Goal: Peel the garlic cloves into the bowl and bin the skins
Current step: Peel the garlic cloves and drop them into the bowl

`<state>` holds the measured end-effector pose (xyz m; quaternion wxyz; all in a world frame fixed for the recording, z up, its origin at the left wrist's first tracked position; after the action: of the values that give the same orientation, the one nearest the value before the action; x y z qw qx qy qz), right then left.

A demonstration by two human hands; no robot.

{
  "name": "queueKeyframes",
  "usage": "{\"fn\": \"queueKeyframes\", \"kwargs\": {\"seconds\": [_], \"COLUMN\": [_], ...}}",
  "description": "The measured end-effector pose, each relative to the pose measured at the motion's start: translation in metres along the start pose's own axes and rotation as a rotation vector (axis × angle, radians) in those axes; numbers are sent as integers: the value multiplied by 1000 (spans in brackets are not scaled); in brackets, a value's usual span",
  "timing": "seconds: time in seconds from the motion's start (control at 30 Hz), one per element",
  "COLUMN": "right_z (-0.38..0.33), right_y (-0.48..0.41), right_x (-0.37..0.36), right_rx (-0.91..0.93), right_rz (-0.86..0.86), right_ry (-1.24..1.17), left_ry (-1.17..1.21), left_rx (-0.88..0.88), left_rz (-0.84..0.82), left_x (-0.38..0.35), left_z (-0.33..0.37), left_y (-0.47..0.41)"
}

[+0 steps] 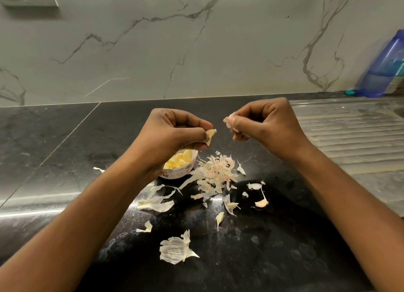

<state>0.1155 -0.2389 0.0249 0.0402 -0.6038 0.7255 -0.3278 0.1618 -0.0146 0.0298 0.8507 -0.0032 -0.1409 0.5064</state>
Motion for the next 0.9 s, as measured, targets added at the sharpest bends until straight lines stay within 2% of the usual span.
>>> {"fn": "queueKeyframes", "kwargs": {"seconds": [0.1, 0.17, 0.4, 0.57, 0.9], "right_z": [2, 4, 0, -3, -6], "right_y": [3, 3, 6, 6, 7], "right_x": [-8, -10, -13, -14, -19], "right_rx": [5, 17, 19, 64, 144], "right_rz": [-152, -191, -249, -274, -237], "right_ry": [138, 190, 113, 157, 166], "left_ry": [-2, -13, -90, -144, -51], "left_rx": [4, 9, -3, -42, -3], "left_rz": [5, 5, -39, -46, -73], "left_x": [1, 2, 0, 0, -1], "left_z": [-1, -2, -5, -5, -7], "left_y": [-1, -2, -3, -3, -4]}}
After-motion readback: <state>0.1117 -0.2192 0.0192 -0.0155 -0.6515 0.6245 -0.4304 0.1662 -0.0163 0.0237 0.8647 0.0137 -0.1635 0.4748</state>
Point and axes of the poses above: each hand's wrist, its own y-axis away from the middle knuckle, its own x-axis out of the back of the hand, z = x × y, the point moved 3 cm from there along -y, towards the middle knuckle, and after that the axes turned 5 degrees about -y, right-handed, at the moved point
